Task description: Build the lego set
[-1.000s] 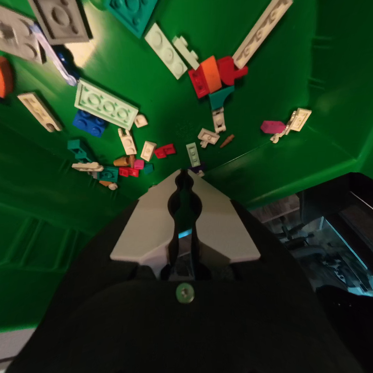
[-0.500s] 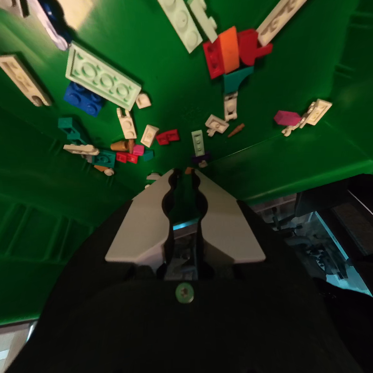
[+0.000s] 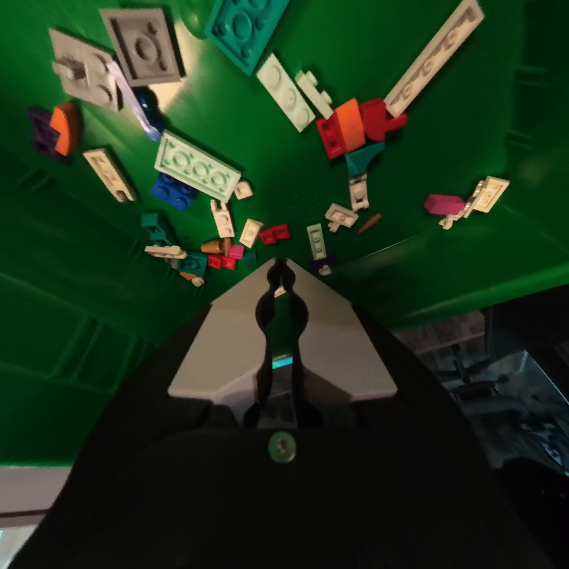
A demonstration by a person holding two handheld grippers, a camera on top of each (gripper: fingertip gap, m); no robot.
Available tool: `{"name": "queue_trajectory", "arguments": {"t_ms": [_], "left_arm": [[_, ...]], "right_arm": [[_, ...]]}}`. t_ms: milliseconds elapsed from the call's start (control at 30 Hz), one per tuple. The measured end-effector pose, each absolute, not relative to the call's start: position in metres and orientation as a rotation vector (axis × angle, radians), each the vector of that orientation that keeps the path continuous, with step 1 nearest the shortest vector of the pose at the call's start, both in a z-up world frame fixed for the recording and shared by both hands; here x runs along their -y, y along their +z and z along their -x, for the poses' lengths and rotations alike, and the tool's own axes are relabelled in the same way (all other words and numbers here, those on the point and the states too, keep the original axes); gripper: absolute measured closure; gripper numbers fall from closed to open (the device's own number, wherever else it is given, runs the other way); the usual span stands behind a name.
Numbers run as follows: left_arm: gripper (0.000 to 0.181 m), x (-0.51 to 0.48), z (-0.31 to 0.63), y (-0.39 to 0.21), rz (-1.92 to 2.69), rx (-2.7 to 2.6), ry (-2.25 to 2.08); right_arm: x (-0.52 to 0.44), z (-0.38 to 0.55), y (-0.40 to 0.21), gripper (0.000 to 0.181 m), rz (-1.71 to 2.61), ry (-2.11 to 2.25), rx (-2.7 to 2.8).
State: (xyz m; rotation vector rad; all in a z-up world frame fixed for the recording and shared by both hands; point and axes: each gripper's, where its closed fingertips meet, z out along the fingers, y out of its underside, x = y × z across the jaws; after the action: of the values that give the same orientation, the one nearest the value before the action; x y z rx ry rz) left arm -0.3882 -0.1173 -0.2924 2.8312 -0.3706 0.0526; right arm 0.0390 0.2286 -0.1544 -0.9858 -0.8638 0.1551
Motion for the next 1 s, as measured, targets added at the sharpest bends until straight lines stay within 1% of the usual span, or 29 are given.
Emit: {"name": "queue_trajectory", "arguments": {"t_ms": [200,367,500,767,800,900,1000], "left_arm": [[0.169,0.123,0.388,-0.289,-2.841,0.276,0.109],[0.165,0.130,0.387,-0.291,-2.825,0.263,0.110],[0.172,0.132,0.390,-0.291,-2.813,0.257,0.085],[0.173,0.133,0.390,-0.291,-2.797,0.294,0.069],[0.179,0.131,0.392,-0.289,-2.808,0.298,0.052],[0.181,0.118,0.399,-0.271,-2.864,0.305,-0.031],[0.181,0.093,0.396,-0.240,-2.952,0.347,-0.093]], "right_arm": [[-0.229,-0.040,-0.155,0.162,0.990,0.159,0.860],[-0.229,-0.038,-0.155,0.162,0.989,0.158,0.866],[-0.229,-0.038,-0.155,0.162,0.988,0.157,0.867],[-0.226,-0.038,-0.153,0.162,0.974,0.157,0.867],[-0.226,-0.038,-0.152,0.162,0.970,0.153,0.868],[-0.224,-0.039,-0.149,0.162,0.958,0.151,0.864],[-0.221,-0.039,-0.145,0.162,0.948,0.166,0.853]]}}
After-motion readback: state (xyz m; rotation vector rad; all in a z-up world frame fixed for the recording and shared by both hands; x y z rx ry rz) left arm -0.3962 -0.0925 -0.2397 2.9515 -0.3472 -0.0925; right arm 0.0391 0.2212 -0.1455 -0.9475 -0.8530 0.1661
